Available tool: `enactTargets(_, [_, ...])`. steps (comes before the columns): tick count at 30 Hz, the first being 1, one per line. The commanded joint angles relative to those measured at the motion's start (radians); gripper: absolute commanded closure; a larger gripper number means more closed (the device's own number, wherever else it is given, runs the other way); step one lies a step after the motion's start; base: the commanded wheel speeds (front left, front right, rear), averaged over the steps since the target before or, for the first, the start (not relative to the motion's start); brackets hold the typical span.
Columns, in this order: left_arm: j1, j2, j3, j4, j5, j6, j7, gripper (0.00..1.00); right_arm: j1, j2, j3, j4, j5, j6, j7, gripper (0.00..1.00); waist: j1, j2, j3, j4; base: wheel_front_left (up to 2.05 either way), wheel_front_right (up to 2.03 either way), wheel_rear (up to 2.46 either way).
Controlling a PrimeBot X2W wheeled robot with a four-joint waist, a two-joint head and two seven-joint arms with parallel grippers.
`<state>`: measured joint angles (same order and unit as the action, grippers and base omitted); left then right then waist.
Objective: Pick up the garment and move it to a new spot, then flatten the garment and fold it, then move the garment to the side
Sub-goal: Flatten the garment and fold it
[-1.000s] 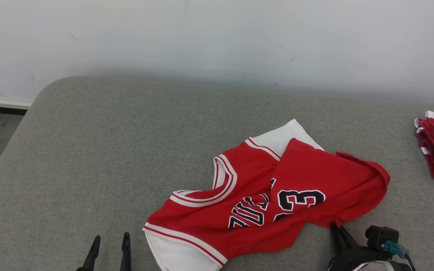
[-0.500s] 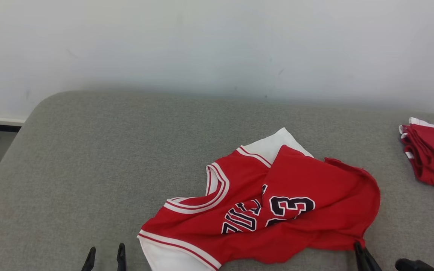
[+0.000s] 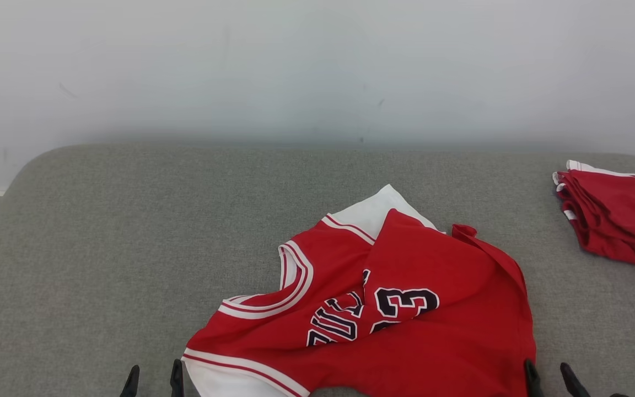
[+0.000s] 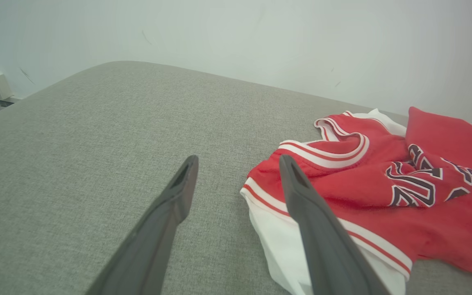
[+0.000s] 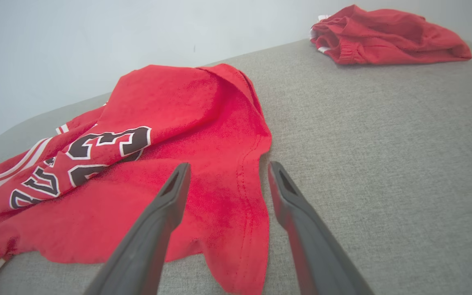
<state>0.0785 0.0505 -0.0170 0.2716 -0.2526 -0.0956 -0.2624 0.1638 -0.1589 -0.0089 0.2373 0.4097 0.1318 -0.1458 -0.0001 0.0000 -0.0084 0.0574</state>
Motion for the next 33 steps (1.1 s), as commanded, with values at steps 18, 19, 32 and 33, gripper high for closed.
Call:
enactTargets(18, [0.003, 0.000, -0.036, 0.063, -0.015, -0.007, -0.001, 0.00, -0.025, 0.076, -0.028, 0.000, -0.110, -0.002, -0.113, 0.00, 0.0001, 0.0000, 0.003, -0.005, 0.00, 0.00, 0.00])
enactTargets(19, [-0.005, 0.000, -0.036, 0.068, -0.014, -0.007, -0.001, 0.00, -0.028, 0.079, -0.028, 0.005, -0.110, -0.002, -0.115, 0.00, 0.0001, 0.0000, 0.005, -0.007, 0.00, 0.00, 0.00])
enactTargets(32, [-0.130, 0.010, 0.009, 0.193, 0.038, -0.028, -0.001, 0.00, -0.058, 0.107, 0.022, -0.010, -0.100, -0.002, -0.120, 0.00, 0.0001, 0.0000, 0.058, -0.076, 0.00, 0.00, 0.00])
enactTargets(33, [-0.142, 0.014, 0.013, 0.204, 0.041, -0.027, -0.001, 0.00, -0.067, 0.107, 0.028, -0.010, -0.099, -0.002, -0.120, 0.00, 0.0001, 0.0000, 0.063, -0.084, 0.00, 0.00, 0.00])
